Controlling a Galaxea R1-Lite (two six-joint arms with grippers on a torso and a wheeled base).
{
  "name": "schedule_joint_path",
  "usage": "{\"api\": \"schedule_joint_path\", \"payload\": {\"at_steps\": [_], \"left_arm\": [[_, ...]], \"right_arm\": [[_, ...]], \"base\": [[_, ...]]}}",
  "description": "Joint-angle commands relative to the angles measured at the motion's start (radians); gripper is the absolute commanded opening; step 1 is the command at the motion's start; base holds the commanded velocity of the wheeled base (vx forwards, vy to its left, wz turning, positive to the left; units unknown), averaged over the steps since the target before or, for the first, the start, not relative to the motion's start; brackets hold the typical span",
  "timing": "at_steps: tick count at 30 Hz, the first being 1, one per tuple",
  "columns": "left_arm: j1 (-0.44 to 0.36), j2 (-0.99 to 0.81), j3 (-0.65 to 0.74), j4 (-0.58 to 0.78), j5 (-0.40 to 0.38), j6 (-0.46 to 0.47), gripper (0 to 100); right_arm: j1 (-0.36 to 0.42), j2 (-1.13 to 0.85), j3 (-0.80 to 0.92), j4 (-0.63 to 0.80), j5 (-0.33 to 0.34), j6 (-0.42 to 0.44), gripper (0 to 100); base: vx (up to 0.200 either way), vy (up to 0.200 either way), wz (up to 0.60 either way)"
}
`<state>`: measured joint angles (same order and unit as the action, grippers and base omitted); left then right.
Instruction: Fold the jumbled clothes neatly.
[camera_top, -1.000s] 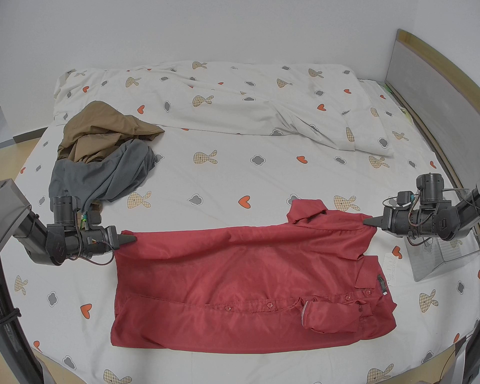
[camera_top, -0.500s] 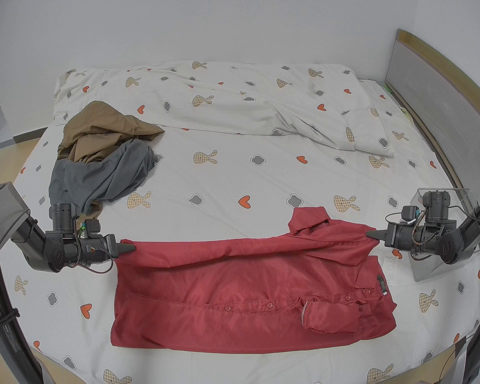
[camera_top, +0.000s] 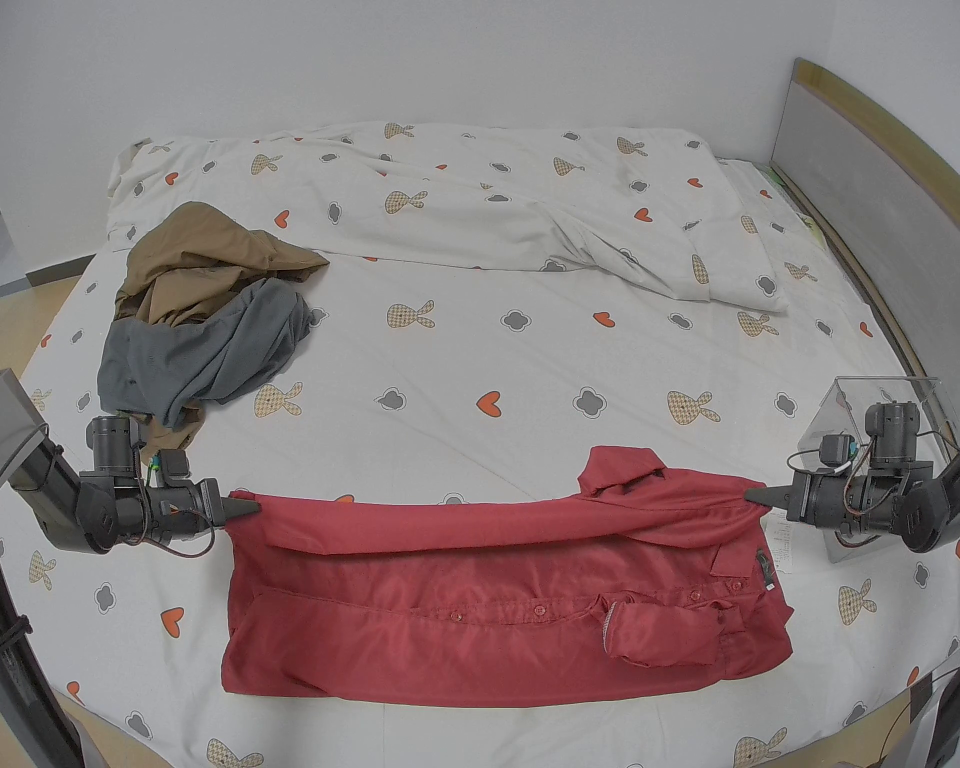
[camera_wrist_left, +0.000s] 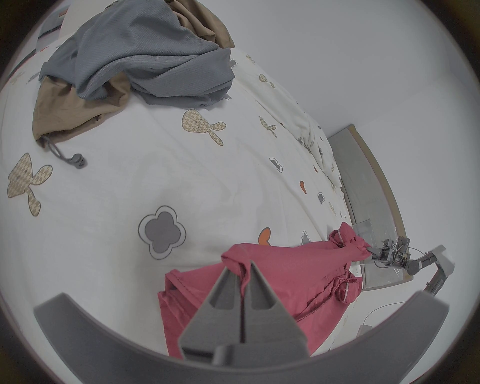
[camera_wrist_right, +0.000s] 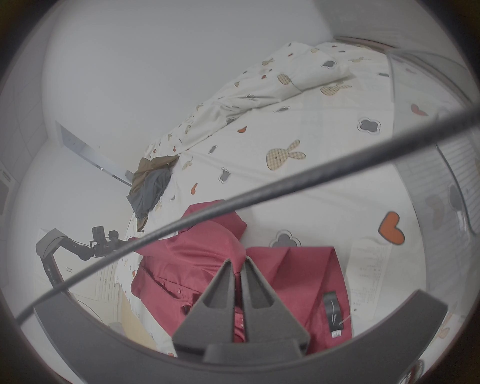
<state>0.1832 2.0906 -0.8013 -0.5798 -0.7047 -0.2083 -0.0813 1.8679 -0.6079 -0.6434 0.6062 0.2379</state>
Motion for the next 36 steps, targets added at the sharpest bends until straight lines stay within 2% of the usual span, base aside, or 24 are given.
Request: {"api": "schedule_joint_path", "payload": {"at_steps": [1,7,27,33,34,36], "left_arm": [[0.001,-0.006,0.024,0.000,0.001,0.000,0],[0.001,-0.009,0.042,0.003,0.001,0.000,0],[0.018,-0.001,0.059,0.044,0.001,0.000,0],[0.018,0.003,0.082,0.044,0.002,0.001,0],[0.018,0.003,0.082,0.044,0.002,0.001,100],[0.018,0.006,0.085,0.043,0.002,0.001,100]], "right_arm": [[-0.018,0.004,0.051,-0.001,0.000,-0.008,0],[-0.038,0.013,0.100,-0.002,0.000,-0.095,0],[-0.060,0.068,0.152,0.002,0.000,-0.101,0],[-0.063,0.083,0.189,0.001,0.000,-0.135,0],[-0.063,0.083,0.191,0.001,0.000,-0.137,0],[-0.064,0.088,0.197,0.001,0.000,-0.147,0]], "base": [[0.000,0.000,0.00],[0.000,0.000,0.00],[0.000,0.000,0.00],[0.000,0.000,0.00],[0.000,0.000,0.00],[0.000,0.000,0.00]]}}
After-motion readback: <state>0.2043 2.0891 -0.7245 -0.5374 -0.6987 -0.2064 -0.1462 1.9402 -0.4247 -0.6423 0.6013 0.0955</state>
